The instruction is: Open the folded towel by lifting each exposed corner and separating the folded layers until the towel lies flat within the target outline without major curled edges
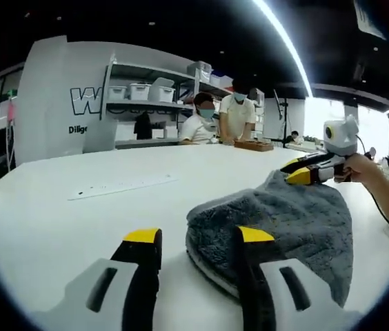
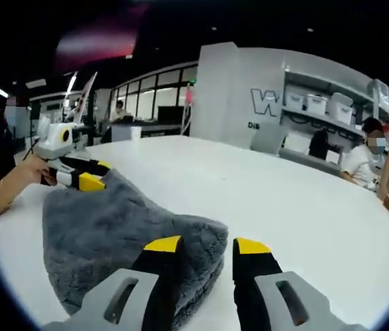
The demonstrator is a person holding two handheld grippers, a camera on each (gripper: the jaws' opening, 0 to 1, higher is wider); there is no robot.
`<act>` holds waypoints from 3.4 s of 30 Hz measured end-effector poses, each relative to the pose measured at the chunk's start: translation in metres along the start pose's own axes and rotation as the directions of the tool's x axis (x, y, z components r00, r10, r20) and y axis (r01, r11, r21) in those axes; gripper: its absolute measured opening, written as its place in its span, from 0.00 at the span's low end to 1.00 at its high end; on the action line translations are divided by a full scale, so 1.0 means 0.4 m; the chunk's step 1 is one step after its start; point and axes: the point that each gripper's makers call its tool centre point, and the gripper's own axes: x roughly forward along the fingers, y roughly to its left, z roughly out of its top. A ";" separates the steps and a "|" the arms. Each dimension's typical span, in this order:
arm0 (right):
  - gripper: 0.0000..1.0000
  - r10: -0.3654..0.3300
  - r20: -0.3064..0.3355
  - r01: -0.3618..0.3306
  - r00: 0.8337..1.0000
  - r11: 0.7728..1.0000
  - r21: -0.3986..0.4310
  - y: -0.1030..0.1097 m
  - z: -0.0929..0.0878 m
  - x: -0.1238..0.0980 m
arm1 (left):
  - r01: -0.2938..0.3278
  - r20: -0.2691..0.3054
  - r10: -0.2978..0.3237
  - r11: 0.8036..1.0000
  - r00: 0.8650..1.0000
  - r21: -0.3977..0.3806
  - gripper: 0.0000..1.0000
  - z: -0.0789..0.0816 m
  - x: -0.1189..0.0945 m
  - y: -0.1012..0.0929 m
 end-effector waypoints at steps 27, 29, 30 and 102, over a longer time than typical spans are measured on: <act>0.08 0.027 0.097 -0.033 0.995 0.998 0.054 0.019 -0.024 0.011 | 0.049 0.018 -0.048 0.995 0.999 -0.088 0.29 -0.020 0.015 -0.017; 0.07 0.026 0.108 -0.031 0.994 0.998 0.045 0.023 -0.017 0.007 | 0.048 0.022 -0.046 0.995 0.999 -0.093 0.28 -0.021 0.013 -0.018; 0.06 0.025 0.117 -0.030 0.993 0.999 0.045 0.025 -0.012 0.004 | 0.047 0.023 -0.045 0.995 0.999 -0.094 0.28 -0.021 0.012 -0.018; 0.01 0.301 0.443 -0.228 0.844 0.950 -0.211 0.259 0.141 -0.343 | 0.147 0.152 -0.158 0.986 0.976 0.081 0.07 0.085 -0.246 -0.239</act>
